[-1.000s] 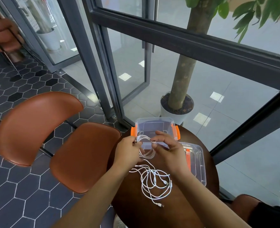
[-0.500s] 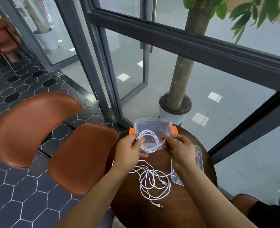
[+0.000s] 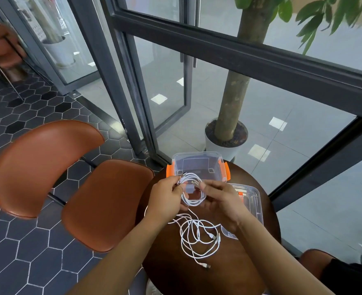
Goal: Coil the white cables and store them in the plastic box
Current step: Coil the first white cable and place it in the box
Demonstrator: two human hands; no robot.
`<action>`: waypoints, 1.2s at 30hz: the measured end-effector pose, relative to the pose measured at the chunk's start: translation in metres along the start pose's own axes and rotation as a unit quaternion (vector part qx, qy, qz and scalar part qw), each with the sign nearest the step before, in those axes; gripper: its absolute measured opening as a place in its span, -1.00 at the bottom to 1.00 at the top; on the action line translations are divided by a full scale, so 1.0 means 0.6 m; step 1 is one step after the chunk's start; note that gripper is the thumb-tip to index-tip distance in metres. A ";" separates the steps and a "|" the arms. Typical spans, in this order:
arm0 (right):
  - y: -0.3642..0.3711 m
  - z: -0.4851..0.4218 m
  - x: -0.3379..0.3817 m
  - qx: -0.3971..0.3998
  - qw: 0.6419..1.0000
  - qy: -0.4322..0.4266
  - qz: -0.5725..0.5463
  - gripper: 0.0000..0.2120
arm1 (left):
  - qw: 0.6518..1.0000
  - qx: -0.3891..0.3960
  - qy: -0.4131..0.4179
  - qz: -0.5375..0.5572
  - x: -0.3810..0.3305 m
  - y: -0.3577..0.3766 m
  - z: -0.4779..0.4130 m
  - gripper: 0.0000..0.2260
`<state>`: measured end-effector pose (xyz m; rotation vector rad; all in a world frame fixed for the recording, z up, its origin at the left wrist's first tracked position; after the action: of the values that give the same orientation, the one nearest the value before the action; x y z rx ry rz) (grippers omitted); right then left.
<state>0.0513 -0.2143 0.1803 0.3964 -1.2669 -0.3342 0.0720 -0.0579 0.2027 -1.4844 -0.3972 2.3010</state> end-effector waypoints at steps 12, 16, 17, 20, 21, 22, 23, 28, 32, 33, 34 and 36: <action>0.012 0.006 -0.021 -0.047 0.985 0.013 -0.164 -0.76 | 0.998 0.058 -0.034 0.017 0.010 0.006 0.002 -0.87; 0.019 0.004 -0.026 -0.024 0.978 0.026 -0.204 -0.80 | 0.996 0.051 -0.022 -0.064 0.002 0.002 -0.001 -0.78; 0.019 0.004 -0.030 -0.030 0.975 0.029 -0.219 -0.81 | 0.996 0.047 -0.017 -0.078 -0.002 0.003 -0.002 -0.81; 0.020 0.003 -0.040 -0.061 0.966 0.033 -0.249 -0.81 | 0.990 0.005 0.010 -0.138 -0.006 0.003 -0.011 -0.84; 0.020 0.003 -0.040 -0.067 0.965 0.033 -0.250 -0.83 | 0.987 -0.009 0.021 -0.160 -0.006 0.004 -0.013 -0.85; 0.021 0.003 -0.037 -0.071 0.967 0.033 -0.241 -0.84 | 0.983 -0.020 0.027 -0.179 -0.005 0.004 -0.014 -0.87; 0.020 0.003 -0.031 -0.074 0.972 0.030 -0.222 -0.83 | 0.980 -0.029 0.033 -0.195 -0.005 0.004 -0.014 -0.87; 0.016 0.003 -0.002 -0.068 0.989 -0.012 -0.130 -0.67 | 0.960 -0.052 0.063 -0.267 -0.008 0.009 -0.009 -0.86; 0.011 0.006 -0.002 -0.055 0.994 -0.024 -0.096 -0.60 | 0.972 -0.038 0.037 -0.231 -0.003 0.014 -0.009 -0.87; 0.009 0.007 -0.002 -0.054 0.994 -0.029 -0.087 -0.60 | 0.975 -0.033 0.033 -0.218 -0.002 0.014 -0.010 -0.87; 0.007 0.008 -0.001 -0.053 0.995 -0.033 -0.077 -0.60 | 0.978 -0.028 0.029 -0.205 0.000 0.014 -0.010 -0.87; 0.005 0.009 0.000 -0.054 0.996 -0.036 -0.059 -0.60 | 0.982 -0.023 0.028 -0.186 0.001 0.013 -0.009 -0.88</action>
<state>0.0461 -0.2123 0.1827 0.3704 -1.2927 -0.5202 0.0755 -0.0645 0.1963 -1.3586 -0.6555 1.9626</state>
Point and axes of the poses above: each hand's wrist, its own z-axis away from the middle knuckle, its own y-axis out of the palm, x = y × z, the point moved 5 cm from there along -z, towards the middle knuckle, and after that the axes turned 12 degrees about -y, right-handed, at the moved point
